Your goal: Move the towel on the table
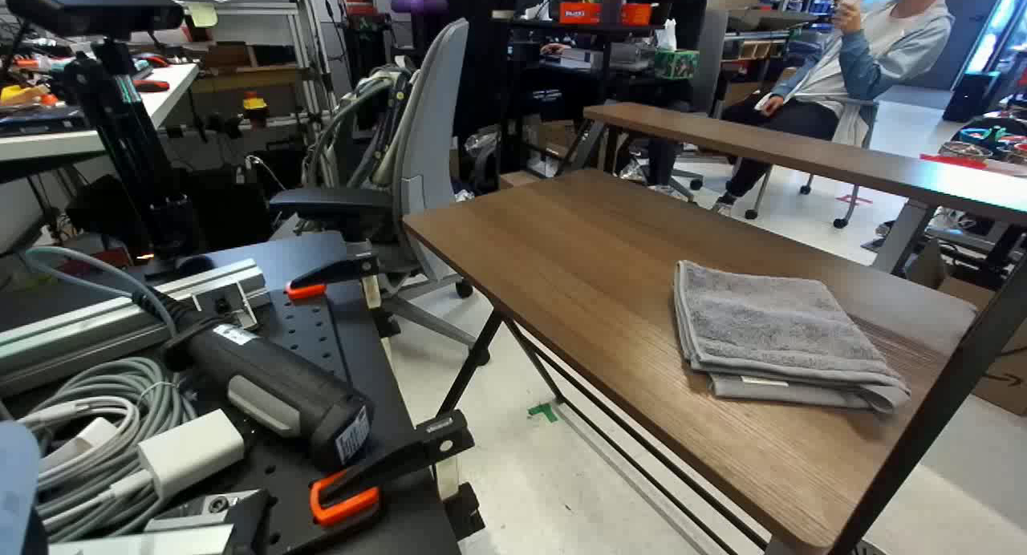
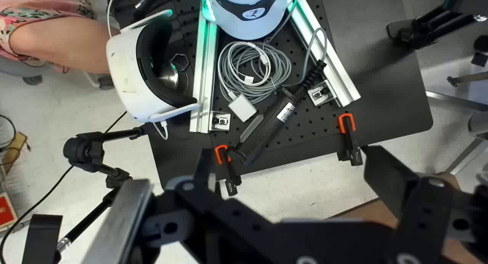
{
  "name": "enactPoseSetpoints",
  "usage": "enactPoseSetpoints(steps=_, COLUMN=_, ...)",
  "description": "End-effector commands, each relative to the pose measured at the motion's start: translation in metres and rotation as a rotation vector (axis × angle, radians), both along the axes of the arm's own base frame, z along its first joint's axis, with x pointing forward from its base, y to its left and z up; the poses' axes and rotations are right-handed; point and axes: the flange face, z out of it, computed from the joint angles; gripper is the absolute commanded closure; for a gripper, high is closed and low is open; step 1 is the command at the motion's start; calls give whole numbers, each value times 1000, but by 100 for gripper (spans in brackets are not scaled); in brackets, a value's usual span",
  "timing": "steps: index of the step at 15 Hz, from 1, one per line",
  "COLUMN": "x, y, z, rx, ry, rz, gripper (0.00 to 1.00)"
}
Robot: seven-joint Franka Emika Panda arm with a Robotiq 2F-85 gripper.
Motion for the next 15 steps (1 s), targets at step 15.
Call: enactPoseSetpoints(steps=15, x=146, y=15, z=-36, rx=121, ry=-306, rz=-377, gripper=0)
